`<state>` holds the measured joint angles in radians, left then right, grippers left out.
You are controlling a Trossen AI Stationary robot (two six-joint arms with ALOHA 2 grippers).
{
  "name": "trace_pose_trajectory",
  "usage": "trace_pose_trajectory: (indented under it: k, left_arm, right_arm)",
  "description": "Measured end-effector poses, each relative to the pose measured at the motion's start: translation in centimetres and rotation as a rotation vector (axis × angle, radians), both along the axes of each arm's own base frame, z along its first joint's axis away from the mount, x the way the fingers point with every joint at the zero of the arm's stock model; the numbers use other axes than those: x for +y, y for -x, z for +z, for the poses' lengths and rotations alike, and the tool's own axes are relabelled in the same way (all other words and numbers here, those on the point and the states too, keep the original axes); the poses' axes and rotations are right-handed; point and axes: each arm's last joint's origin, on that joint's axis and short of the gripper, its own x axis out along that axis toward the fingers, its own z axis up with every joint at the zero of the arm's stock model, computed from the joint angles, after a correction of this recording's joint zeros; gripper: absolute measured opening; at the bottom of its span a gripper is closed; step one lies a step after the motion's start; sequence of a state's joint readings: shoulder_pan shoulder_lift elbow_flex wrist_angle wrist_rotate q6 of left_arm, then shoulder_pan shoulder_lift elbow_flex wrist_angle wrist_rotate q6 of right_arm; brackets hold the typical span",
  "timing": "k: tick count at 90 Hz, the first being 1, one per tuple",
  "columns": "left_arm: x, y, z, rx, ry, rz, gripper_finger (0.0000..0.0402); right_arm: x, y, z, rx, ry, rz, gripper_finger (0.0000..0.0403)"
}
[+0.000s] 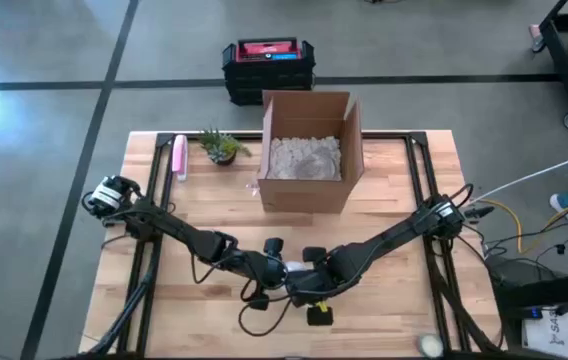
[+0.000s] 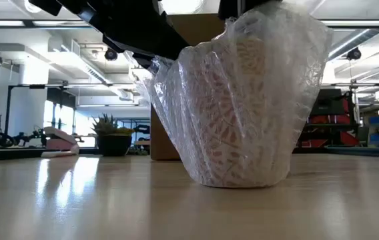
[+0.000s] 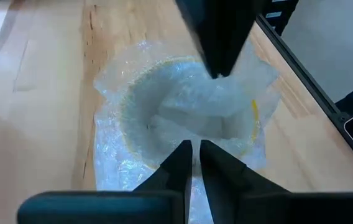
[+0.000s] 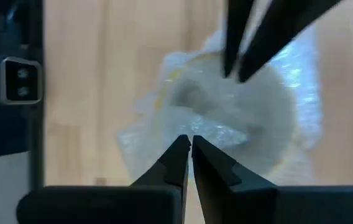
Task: Wrap mug
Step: Wrap the orange mug with bubble wrap
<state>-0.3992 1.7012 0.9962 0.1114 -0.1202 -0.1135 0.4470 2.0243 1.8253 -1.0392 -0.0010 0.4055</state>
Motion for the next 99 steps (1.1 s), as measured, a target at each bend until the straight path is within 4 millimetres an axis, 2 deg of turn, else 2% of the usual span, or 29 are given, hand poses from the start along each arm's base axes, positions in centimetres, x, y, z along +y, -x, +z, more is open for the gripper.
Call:
trace_pose_trajectory:
  k: [22, 30, 66, 90, 99]
  left_arm:
    - [0.0, 0.0, 0.0, -0.005, 0.003, -0.002, 0.002]
    - [-0.1, -0.1, 0.1, -0.01, 0.009, -0.002, 0.002]
    - [-0.7, -0.5, 0.6, -0.092, 0.096, -0.045, 0.002]
    - [-1.2, -1.8, -2.0, -0.104, 0.086, -0.015, 0.002]
    - [-1.2, -2.0, -2.4, -0.105, 0.079, 0.003, 0.002]
  right_arm:
    - [-0.1, -1.0, -3.7, 0.062, 0.055, 0.019, 0.0008]
    - [0.0, -1.2, -4.4, 0.061, 0.093, 0.016, 0.0008]
    - [-0.1, -1.4, -4.2, 0.026, 0.135, 0.005, 0.0008]
    - [-0.1, -1.4, -4.1, 0.026, 0.128, -0.022, 0.0008]
    - [0.1, -1.3, -4.2, 0.034, 0.127, -0.027, 0.0008]
